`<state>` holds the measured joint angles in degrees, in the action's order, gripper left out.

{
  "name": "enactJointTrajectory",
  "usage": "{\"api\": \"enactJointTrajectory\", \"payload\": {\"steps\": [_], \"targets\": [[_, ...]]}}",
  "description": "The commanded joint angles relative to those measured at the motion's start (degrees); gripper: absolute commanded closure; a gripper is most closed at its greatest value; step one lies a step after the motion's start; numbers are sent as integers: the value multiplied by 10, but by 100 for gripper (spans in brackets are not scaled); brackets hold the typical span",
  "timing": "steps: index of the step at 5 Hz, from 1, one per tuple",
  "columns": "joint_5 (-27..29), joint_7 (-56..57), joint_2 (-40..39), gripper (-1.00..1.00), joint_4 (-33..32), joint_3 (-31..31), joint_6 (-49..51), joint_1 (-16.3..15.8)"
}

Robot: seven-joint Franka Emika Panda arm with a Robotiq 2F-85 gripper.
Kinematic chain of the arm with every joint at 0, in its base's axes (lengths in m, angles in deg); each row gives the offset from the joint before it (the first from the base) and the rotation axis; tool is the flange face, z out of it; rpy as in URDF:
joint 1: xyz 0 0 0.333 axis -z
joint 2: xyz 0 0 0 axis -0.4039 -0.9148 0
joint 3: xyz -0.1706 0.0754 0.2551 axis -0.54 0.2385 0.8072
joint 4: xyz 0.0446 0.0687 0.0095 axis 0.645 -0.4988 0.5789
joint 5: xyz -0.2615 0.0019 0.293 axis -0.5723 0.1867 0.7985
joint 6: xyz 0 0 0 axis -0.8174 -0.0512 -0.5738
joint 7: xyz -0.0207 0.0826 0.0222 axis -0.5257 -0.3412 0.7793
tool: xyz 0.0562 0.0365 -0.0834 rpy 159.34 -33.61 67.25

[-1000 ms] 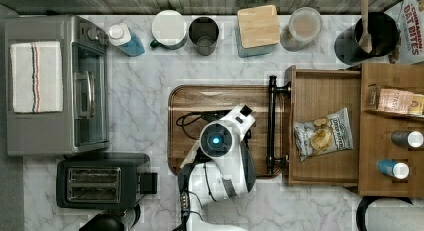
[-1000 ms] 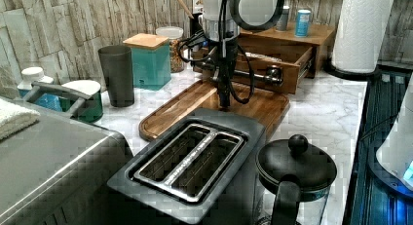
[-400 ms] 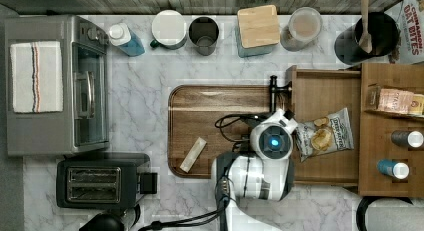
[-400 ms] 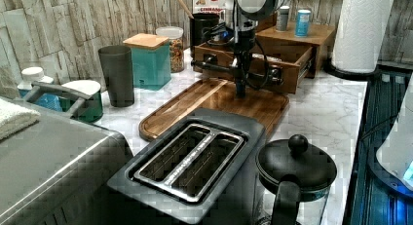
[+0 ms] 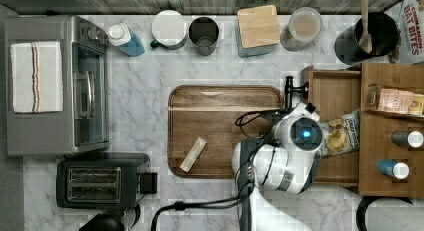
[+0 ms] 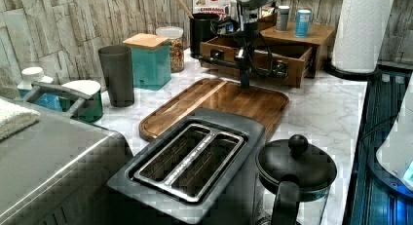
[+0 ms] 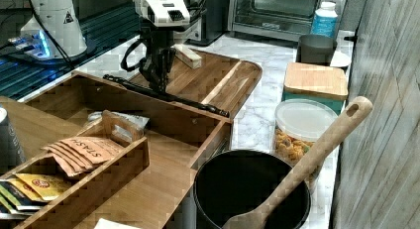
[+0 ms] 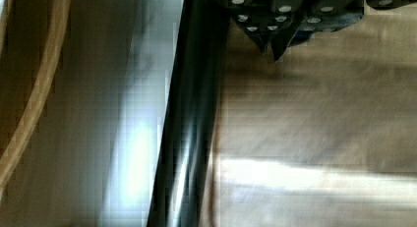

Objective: Close the drawer.

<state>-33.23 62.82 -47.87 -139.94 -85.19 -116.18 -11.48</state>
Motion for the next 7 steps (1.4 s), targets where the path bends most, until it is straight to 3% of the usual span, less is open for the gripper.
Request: {"api": "enactJointTrajectory", "payload": {"steps": [1,2,3,4,5,7], "targets": [[-14,178,-69,100,271,-76,60,103],[-12,197,-101,100,296,-85,40,136],[-34,163,-123,100,310,-116,30,149],[-60,79,-118,100,266,-140,-17,148],[-42,109,-89,100,236,-138,11,146],[-44,108,-89,100,236,-135,11,149]]}}
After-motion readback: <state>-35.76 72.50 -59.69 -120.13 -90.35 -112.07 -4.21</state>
